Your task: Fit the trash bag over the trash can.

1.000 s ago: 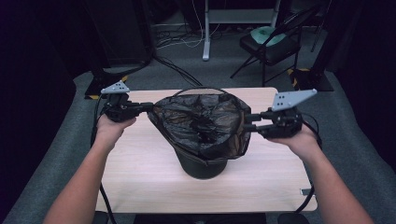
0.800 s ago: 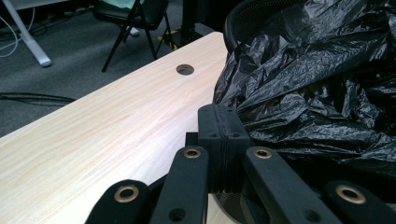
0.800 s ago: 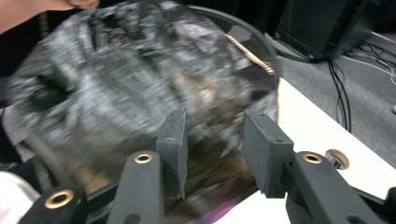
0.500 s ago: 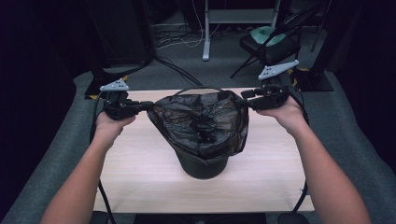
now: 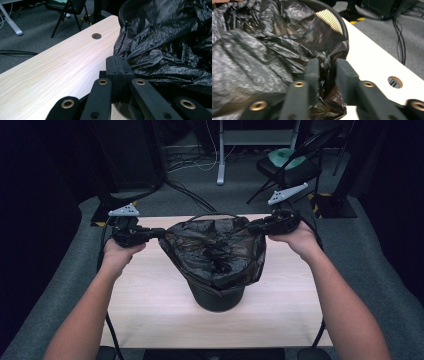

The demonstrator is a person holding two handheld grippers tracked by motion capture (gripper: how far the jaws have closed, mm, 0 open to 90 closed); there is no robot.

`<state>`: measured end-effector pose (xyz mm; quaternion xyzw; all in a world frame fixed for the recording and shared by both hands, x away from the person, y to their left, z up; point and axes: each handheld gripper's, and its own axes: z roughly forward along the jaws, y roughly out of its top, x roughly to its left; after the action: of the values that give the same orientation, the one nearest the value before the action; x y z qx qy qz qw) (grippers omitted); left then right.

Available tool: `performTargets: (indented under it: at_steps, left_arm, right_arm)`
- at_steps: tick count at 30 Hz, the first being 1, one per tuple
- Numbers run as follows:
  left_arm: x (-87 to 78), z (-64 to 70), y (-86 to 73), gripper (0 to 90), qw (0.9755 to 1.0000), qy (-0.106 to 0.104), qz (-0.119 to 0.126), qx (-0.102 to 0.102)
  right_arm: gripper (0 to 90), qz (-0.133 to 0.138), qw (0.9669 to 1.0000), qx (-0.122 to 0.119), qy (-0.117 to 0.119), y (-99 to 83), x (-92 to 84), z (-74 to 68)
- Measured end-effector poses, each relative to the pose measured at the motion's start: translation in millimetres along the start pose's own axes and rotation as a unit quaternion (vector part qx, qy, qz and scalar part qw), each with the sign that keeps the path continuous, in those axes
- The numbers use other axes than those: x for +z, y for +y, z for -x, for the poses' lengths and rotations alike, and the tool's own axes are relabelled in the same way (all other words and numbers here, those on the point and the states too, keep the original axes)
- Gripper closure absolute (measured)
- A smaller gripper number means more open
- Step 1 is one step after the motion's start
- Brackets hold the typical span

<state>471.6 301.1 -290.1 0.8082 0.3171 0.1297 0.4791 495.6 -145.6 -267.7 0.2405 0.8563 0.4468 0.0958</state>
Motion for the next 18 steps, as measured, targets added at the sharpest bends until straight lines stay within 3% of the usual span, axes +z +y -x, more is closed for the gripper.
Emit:
performTargets:
  at_steps: [4, 8, 12, 18]
  left_arm:
    - [1.6, -3.2, 0.3, 89.1, 1.0, -0.001, 0.002, -0.004]
    - [8.3, -6.2, 1.7, 89.1, 1.0, 0.003, 0.003, -0.008]
    - [20.3, -10.1, 1.6, 89.2, 0.9999, 0.008, -0.005, -0.014]
    - [39.0, -19.4, -5.1, 89.2, 0.9994, 0.009, -0.015, -0.029]
  right_arm:
    - [87.9, 0.011, 0.9999, -0.013, 0.001, 1.5, -5.3, 1.1]
    - [88.9, 0.007, 0.9995, -0.021, -0.022, 3.1, -2.8, 2.9]
    - [89.3, 0.006, 0.999, -0.001, -0.045, -0.5, 7.8, 12.6]
    - [89.6, -0.008, 0.9989, 0.02, -0.042, -15.9, 28.1, 25.7]
